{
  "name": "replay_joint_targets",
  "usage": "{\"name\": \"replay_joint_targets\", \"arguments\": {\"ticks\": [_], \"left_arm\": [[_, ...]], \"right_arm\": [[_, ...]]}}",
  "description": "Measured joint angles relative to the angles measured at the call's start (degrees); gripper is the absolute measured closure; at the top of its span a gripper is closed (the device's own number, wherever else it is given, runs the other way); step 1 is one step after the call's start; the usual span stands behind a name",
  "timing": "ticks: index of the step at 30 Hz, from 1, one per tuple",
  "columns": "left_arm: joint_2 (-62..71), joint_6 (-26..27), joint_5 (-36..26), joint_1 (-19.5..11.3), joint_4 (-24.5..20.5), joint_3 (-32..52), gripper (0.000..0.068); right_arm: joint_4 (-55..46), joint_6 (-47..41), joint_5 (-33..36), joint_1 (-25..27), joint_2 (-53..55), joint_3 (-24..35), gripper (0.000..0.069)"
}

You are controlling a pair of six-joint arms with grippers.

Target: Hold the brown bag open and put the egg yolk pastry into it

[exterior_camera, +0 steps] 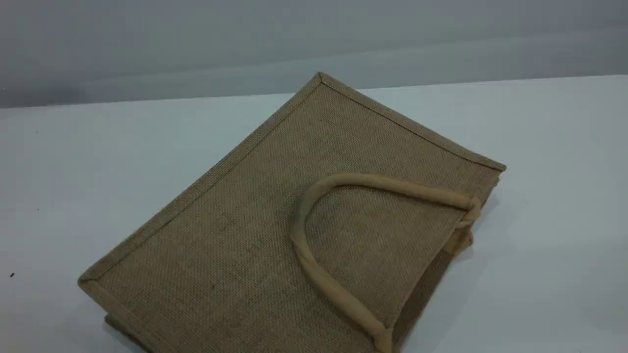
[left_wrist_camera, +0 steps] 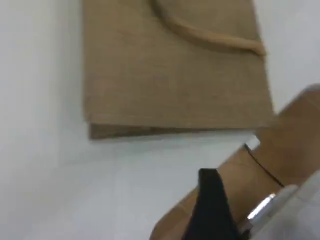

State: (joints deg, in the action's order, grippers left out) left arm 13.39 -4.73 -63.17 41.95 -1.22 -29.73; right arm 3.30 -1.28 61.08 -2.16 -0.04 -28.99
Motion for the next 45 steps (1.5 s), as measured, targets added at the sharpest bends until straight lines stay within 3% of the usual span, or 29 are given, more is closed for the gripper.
{"name": "replay_joint_targets", "arguments": {"ticks": [12, 16, 19, 25, 32, 45], "left_arm": [[-0.01, -0.05, 0.0, -33.32, -0.06, 0.0, 0.0226], [-2.1, -0.05, 0.0, -42.44, -0.06, 0.0, 0.0226], [-5.28, -0.05, 0.0, -46.37, -0.06, 0.0, 0.0226], [-11.17, -0.05, -0.11, -46.45, -0.06, 0.0, 0.0226], [-11.82, -0.05, -0.1, -42.31, -0.06, 0.0, 0.0226], [-13.39, -0.05, -0.16, -42.31, -0.06, -0.07, 0.0226]], "right_arm": [[-0.05, 0.0, -0.05, 1.37, 0.04, 0.0, 0.02], [0.0, 0.0, -0.1, 1.64, 0.04, 0.0, 0.0217], [0.0, 0.0, -0.1, 1.64, 0.04, 0.0, 0.023], [0.0, 0.0, -0.1, 1.64, 0.04, 0.0, 0.0248], [0.0, 0.0, -0.1, 1.64, 0.04, 0.0, 0.025], [0.0, 0.0, -0.06, 1.64, 0.04, 0.0, 0.025]]}}
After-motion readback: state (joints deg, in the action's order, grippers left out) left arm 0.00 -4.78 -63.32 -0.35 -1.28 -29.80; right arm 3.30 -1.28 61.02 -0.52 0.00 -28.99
